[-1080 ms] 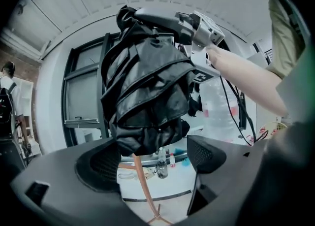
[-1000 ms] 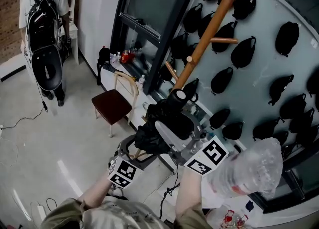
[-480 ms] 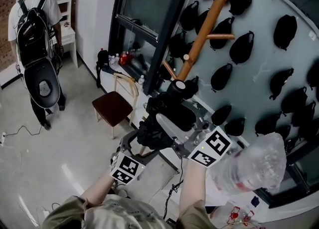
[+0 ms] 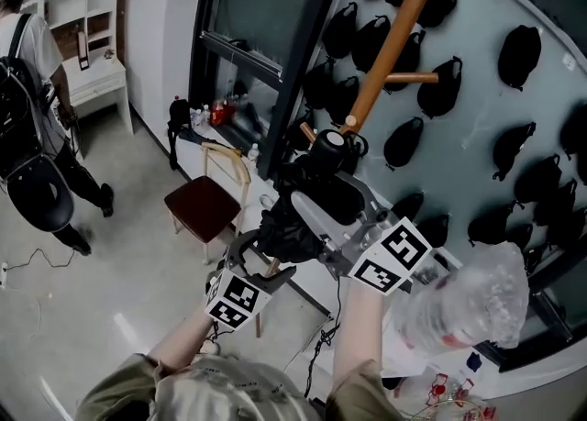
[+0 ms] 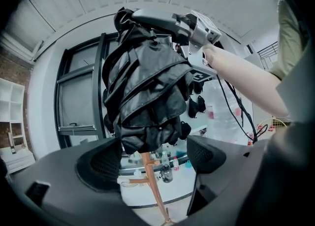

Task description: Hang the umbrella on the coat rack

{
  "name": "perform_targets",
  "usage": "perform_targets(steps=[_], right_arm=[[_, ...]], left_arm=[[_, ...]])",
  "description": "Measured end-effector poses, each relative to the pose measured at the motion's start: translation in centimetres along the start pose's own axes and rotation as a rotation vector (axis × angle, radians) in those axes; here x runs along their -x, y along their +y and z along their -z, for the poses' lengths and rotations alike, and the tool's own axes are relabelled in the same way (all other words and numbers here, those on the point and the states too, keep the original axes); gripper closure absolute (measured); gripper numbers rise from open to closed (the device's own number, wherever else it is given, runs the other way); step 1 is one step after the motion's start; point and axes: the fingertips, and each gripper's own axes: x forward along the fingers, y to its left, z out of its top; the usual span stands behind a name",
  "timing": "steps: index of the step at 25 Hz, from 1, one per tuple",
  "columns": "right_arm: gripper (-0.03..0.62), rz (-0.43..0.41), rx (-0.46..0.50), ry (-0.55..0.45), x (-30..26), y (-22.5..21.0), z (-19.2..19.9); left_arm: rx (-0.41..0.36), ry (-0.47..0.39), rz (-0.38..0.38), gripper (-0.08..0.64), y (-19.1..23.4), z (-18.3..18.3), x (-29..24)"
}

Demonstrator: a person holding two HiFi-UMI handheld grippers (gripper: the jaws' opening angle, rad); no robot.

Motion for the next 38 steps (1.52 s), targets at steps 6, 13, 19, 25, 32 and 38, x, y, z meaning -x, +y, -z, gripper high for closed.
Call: perform_targets(steps=[6, 13, 19, 25, 32, 38], right_arm=[[0.387, 0.062, 0.012, 0.012, -1.4, -2.3, 0.2], [0.387, 0.107, 0.006, 0.043, -2.1, -4.1, 1.5], [0.387, 0.136, -0.009, 0.041, -2.2, -5.0, 2.2], [0.387, 0.174, -0.032, 0.048, -2.0, -5.9, 3.8], [0.387, 0.230, -0.097, 0.043, -1.1, -7.6, 6.1], [0.388, 0.282, -0.152, 0.040, -0.4, -8.6, 8.4]], left_arm=[[-0.014, -0.008, 0.024, 0.138, 1.9, -0.5, -0.7], [-0.021, -0.007, 0.042, 0.138, 3.0, -0.3, -1.3], [-0.024, 0.003, 0.059, 0.138, 3.4, 0.4, -1.6], [-0.020, 0.023, 0.071, 0.138, 3.7, 1.6, -1.6], [-0.012, 0.052, 0.067, 0.138, 4.0, 2.7, -1.5], [-0.001, 0.074, 0.058, 0.137, 4.7, 3.7, -1.0]])
